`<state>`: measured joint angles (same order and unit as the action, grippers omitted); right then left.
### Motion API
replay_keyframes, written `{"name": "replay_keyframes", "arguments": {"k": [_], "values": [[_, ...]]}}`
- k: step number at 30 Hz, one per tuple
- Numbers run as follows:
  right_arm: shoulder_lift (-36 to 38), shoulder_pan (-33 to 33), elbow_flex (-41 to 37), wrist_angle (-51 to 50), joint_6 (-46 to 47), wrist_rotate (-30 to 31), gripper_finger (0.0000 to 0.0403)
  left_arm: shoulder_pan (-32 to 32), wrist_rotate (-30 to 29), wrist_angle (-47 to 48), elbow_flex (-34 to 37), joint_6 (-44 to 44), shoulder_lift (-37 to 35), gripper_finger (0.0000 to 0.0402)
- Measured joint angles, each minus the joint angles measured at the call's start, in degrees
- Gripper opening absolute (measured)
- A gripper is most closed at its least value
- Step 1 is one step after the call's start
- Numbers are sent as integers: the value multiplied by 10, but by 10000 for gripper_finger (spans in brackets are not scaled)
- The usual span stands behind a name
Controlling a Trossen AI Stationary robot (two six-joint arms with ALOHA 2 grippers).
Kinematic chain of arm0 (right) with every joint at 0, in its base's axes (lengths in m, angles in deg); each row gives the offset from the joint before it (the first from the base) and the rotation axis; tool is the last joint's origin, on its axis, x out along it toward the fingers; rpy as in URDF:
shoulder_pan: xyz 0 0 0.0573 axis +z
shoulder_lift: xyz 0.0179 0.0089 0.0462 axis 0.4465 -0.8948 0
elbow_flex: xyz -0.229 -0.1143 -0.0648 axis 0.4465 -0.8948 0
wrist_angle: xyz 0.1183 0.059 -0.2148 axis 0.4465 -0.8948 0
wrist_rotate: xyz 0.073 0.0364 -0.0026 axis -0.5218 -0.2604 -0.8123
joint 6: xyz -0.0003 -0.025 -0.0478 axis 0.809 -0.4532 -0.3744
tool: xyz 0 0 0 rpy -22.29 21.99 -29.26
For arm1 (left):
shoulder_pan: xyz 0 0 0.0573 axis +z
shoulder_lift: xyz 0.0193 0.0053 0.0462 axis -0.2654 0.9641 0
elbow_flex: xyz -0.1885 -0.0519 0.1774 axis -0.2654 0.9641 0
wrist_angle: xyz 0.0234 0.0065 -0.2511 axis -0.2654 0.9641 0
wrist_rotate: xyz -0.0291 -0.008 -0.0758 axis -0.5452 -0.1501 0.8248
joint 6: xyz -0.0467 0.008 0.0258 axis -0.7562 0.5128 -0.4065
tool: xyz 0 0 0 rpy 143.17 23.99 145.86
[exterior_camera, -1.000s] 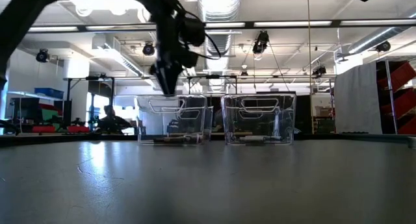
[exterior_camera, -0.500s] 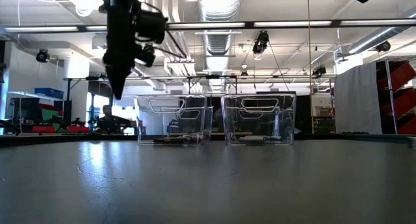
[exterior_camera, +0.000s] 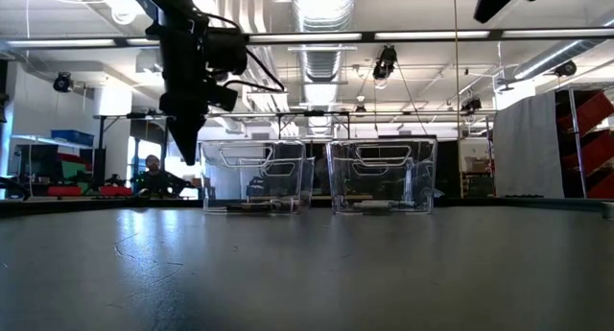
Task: Sort batteries
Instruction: Adjust the left transparent bin
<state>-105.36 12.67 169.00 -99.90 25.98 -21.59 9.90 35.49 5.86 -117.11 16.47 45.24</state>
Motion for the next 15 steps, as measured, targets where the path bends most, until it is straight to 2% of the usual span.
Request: {"name": "replay_keyframes", "arguments": {"k": [7, 15], "values": [[1, -31, 0, -4, -32, -2, 283, -24, 6, -12, 0, -5, -1, 139], [28, -34, 0, -9, -39, -4, 273, -53, 28, -15, -1, -17, -9, 139]]}}
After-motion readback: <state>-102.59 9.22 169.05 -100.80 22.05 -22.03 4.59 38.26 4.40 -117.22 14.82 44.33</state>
